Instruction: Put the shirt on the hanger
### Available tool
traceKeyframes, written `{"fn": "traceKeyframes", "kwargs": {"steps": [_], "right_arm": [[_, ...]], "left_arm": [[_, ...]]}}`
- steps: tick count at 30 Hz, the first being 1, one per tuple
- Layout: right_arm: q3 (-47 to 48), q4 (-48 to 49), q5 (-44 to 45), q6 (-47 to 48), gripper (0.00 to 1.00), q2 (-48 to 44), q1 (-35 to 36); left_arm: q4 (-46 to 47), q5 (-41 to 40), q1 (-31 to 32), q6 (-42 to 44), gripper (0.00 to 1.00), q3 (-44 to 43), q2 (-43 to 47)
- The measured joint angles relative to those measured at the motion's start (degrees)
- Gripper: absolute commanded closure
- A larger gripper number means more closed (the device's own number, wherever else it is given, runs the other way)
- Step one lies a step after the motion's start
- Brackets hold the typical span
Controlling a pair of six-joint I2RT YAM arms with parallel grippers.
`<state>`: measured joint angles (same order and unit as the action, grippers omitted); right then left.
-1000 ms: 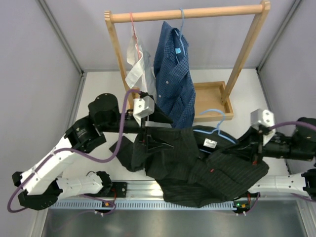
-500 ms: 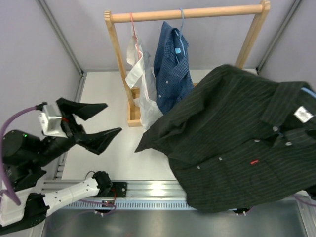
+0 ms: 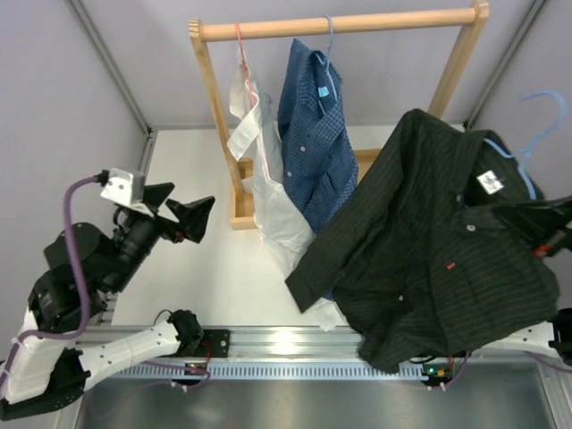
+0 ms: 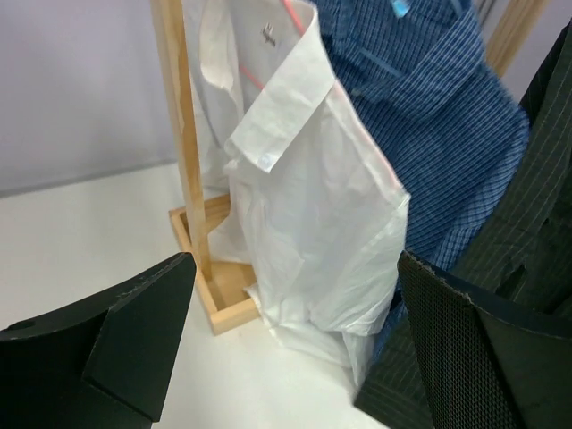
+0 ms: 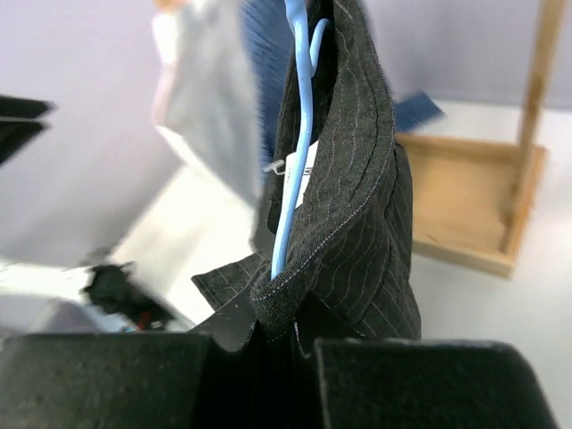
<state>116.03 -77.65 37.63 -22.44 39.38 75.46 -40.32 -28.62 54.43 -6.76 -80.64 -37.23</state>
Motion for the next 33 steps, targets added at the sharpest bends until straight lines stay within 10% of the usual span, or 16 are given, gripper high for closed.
{"fn": "traceKeyframes", "kwargs": {"steps": [11,21,25,33], "right_arm": [[-14.1,0.0,21.6,-10.0,1.00,20.5,-4.5],[-23.0,15.1,-5.2,7.6,1.00,24.1,-43.5],[-16.9,18.3,-15.5,11.1,1.00,26.2,-52.1],[-8.3,20.8,-14.4,14.8,1.00,28.2,-62.2]], "left_arm": [[1.7,-7.7,0.0,0.7,0.02,11.6,-4.8],[6.6,-20.5,-4.9,0.1,0.02,14.9,-5.5],[9.0,-20.5,-19.0,-2.2,0.02,14.9,-4.0],[12.2,7.4,-60.3,-11.8,0.02,19.4,-14.3]]}}
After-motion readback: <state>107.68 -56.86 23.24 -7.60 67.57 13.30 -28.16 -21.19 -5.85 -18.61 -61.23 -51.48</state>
